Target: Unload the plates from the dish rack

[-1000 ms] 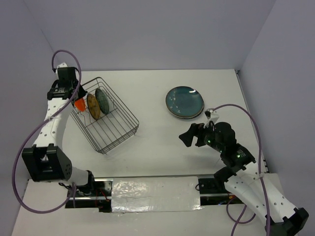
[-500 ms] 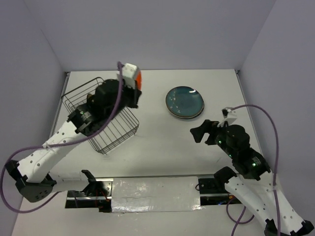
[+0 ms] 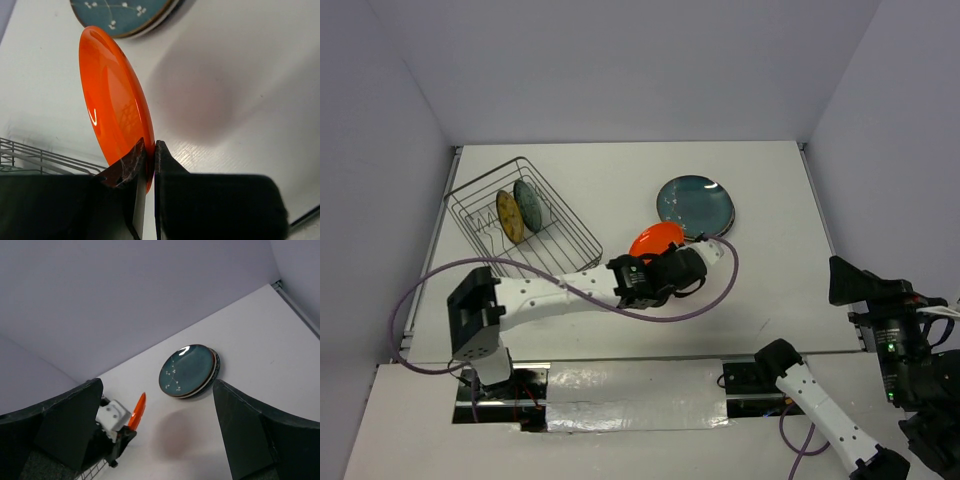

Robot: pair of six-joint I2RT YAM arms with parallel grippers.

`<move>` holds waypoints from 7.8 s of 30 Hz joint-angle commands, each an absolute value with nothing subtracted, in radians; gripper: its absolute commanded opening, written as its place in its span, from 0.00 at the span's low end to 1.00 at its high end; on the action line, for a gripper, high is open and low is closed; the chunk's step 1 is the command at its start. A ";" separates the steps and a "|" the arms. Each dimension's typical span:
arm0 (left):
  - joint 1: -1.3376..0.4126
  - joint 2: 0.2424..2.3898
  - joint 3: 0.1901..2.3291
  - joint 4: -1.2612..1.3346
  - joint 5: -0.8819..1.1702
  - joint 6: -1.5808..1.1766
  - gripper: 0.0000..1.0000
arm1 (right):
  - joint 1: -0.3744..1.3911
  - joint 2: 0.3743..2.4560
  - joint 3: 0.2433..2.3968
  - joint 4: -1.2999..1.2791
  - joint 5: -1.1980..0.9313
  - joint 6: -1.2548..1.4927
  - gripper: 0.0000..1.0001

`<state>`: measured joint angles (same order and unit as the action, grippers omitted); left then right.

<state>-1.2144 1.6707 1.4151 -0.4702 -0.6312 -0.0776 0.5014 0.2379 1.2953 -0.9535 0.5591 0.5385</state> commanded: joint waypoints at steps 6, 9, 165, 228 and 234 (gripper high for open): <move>-1.247 1.913 1.457 -0.370 -0.634 -0.117 0.00 | 0.508 0.252 1.233 -0.999 0.525 0.517 0.98; -1.252 1.971 1.456 -0.365 -0.634 -0.155 0.00 | 0.508 0.247 1.221 -0.999 0.520 0.514 0.99; -0.844 1.564 1.523 -0.710 -0.798 -0.655 1.00 | 0.506 0.210 1.250 -1.019 0.466 0.454 1.00; -0.090 1.507 1.534 -0.341 -0.116 -0.577 0.00 | 0.506 0.268 1.083 -0.931 0.288 0.433 1.00; -0.449 1.372 1.511 -0.227 -0.396 -0.237 0.00 | 0.506 0.279 1.077 -0.913 0.279 0.439 1.00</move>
